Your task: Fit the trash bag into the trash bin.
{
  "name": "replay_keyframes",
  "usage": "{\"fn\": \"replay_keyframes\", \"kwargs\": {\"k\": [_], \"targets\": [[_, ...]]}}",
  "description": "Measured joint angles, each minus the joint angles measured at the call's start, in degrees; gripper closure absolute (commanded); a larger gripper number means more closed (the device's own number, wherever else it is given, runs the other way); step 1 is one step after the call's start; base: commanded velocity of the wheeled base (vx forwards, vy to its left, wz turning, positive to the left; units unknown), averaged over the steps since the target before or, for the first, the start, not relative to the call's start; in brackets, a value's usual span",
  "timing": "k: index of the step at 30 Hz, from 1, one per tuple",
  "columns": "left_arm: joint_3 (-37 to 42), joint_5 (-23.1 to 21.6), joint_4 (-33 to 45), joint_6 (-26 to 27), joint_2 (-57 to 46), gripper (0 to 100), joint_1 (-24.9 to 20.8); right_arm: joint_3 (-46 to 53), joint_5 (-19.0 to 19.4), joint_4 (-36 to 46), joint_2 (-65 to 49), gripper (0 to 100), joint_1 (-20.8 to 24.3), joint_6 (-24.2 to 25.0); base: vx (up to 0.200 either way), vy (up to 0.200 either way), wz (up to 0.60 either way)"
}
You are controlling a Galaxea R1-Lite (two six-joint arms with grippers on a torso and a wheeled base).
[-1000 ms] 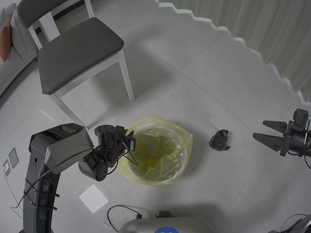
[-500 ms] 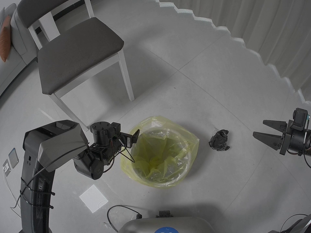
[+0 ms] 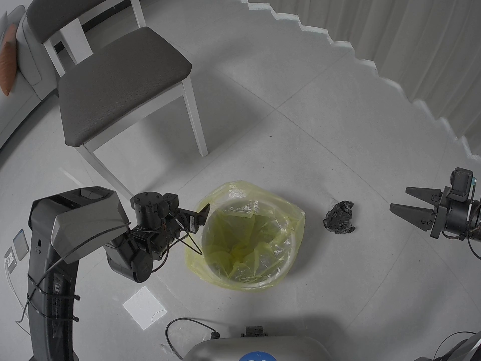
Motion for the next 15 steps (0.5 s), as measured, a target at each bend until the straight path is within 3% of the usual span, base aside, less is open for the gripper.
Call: {"fn": "replay_keyframes", "kwargs": {"k": [9, 15], "targets": [[-5.6, 0.2, 3.4, -0.3, 3.0, 0, -0.3, 0.2, 3.6, 0.0, 0.7, 0, -3.9, 0.1, 0.000, 0.000, 0.00], [-8.1, -0.1, 4.7, -0.4, 5.0, 0, 1.3, 0.6, 4.1, 0.0, 0.3, 0, -4.6, 0.2, 0.000, 0.000, 0.00]]}}
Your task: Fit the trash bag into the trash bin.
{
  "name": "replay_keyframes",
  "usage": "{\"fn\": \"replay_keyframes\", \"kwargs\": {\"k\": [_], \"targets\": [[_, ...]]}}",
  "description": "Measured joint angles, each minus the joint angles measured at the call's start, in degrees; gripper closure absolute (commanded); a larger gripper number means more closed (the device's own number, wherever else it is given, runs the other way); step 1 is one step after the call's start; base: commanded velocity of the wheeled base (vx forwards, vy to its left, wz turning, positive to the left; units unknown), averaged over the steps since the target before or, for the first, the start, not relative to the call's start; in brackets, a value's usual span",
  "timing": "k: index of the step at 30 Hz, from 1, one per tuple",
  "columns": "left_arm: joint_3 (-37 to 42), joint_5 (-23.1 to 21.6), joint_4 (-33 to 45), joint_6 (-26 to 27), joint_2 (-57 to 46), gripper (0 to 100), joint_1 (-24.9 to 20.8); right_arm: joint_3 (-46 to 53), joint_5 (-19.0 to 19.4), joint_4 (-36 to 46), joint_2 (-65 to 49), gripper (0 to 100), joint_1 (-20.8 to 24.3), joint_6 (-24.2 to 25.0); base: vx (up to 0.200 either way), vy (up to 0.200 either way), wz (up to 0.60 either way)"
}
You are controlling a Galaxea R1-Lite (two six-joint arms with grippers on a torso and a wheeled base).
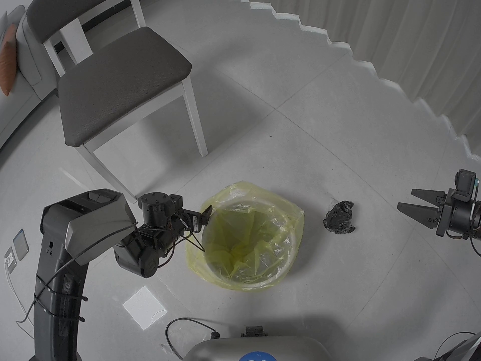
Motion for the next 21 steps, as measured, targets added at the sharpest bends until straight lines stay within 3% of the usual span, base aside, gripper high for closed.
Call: {"fn": "replay_keyframes", "kwargs": {"k": [21], "targets": [[-2.8, -0.6, 0.2, -6.1, 5.1, 0, -0.1, 0.9, 0.0, 0.0, -0.3, 0, 0.1, -0.2, 0.000, 0.000, 0.00]]}}
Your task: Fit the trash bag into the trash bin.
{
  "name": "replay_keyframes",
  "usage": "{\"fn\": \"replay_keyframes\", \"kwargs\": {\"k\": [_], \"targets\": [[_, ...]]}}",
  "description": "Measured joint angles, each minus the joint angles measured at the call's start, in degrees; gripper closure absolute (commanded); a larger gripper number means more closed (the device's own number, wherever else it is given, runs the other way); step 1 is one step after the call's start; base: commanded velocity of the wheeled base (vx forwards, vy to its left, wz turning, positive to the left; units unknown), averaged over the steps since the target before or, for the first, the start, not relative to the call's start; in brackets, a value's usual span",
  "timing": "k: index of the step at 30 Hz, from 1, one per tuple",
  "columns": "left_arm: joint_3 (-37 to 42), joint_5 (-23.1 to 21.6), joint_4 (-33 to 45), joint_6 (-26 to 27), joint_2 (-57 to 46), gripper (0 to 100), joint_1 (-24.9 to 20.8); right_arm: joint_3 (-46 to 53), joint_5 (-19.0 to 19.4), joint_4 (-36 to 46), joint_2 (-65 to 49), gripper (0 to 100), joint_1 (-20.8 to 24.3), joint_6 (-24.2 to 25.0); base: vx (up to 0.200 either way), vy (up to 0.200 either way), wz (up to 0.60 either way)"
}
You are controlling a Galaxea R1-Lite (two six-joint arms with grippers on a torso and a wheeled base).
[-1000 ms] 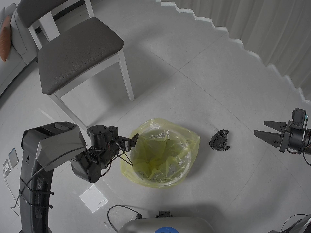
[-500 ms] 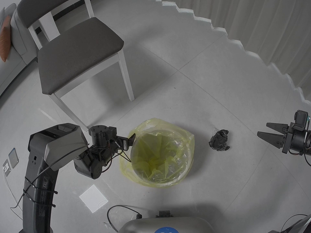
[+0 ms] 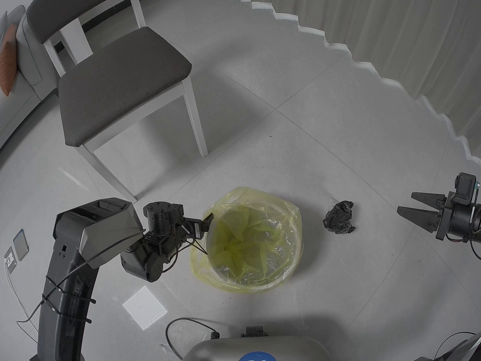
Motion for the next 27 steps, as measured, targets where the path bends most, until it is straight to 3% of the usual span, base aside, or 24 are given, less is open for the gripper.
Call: {"fn": "replay_keyframes", "kwargs": {"k": [17, 22, 27], "targets": [[3.5, -1.0, -1.8, -4.7, -0.2, 0, -0.4, -0.1, 0.0, 0.0, 0.2, 0, -0.2, -0.1, 0.000, 0.000, 0.00], [7.7, -6.5, -1.9, -7.9, -3.1, 0, 0.7, -0.1, 0.0, 0.0, 0.2, 0, -0.2, -0.1, 0.000, 0.000, 0.00], [12.5, -10.0, -4.6, -16.4, -5.7, 0, 2.3, -0.1, -0.1, 0.0, 0.3, 0, -0.3, 0.0, 0.000, 0.000, 0.00]]}}
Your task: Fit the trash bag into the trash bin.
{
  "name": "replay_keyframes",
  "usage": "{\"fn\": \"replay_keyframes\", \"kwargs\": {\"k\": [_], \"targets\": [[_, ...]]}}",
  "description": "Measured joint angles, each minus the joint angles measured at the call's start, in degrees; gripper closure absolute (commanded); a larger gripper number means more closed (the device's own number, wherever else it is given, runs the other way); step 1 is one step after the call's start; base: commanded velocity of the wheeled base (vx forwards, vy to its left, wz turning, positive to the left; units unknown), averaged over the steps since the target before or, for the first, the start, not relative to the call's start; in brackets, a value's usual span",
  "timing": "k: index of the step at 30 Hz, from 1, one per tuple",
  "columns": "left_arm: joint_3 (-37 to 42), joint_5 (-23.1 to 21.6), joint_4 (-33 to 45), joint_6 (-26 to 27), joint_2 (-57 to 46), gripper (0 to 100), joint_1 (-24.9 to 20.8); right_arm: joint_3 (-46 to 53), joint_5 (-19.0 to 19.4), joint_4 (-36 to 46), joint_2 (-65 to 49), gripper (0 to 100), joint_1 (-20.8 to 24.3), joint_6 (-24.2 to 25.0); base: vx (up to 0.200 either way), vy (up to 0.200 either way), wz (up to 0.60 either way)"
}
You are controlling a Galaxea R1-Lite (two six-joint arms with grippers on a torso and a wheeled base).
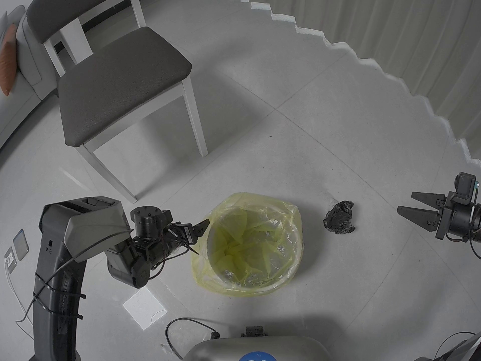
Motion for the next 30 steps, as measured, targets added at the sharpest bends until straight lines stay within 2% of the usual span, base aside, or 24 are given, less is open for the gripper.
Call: {"fn": "replay_keyframes", "kwargs": {"k": [3, 6, 12, 17, 20, 23, 27, 30], "targets": [[3.1, -4.0, -3.5, -2.4, -1.3, 0, 1.3, 0.0, 0.0, 0.0, 0.1, 0, 0.0, 0.0, 0.000, 0.000, 0.00], [5.2, -5.4, -5.5, -3.6, -2.0, 0, 2.4, -0.1, 0.0, 0.0, 0.4, 0, 0.0, 0.0, 0.000, 0.000, 0.00], [6.6, -2.6, -7.8, -2.5, -2.9, 0, 2.8, -0.2, -0.1, 0.0, 0.8, 0, 0.0, 0.2, 0.000, 0.000, 0.00], [8.2, 0.1, -8.0, 3.0, -5.6, 0, 2.2, -1.7, -0.7, 0.0, 2.1, 0, 0.5, 0.0, 0.000, 0.000, 0.00], [10.6, 0.4, -7.0, 7.5, -8.4, 0, 1.7, -3.7, -1.5, 0.4, 3.5, 0, 1.1, -0.2, 0.000, 0.000, 0.00], [12.3, 1.1, -2.4, 10.4, -11.7, 0, 0.9, -7.1, -2.0, 1.5, 5.7, 0, 2.1, -0.4, 0.000, 0.000, 0.00], [12.3, 2.7, 3.2, 11.8, -15.4, 0, -0.2, -12.6, -2.7, 4.7, 8.8, 0, 3.5, -0.4, 0.000, 0.000, 0.00], [11.9, 4.1, 5.4, 12.2, -17.8, 0, -1.0, -17.7, -5.6, 8.3, 11.7, 0, 4.9, -0.4, 0.000, 0.000, 0.00]]}}
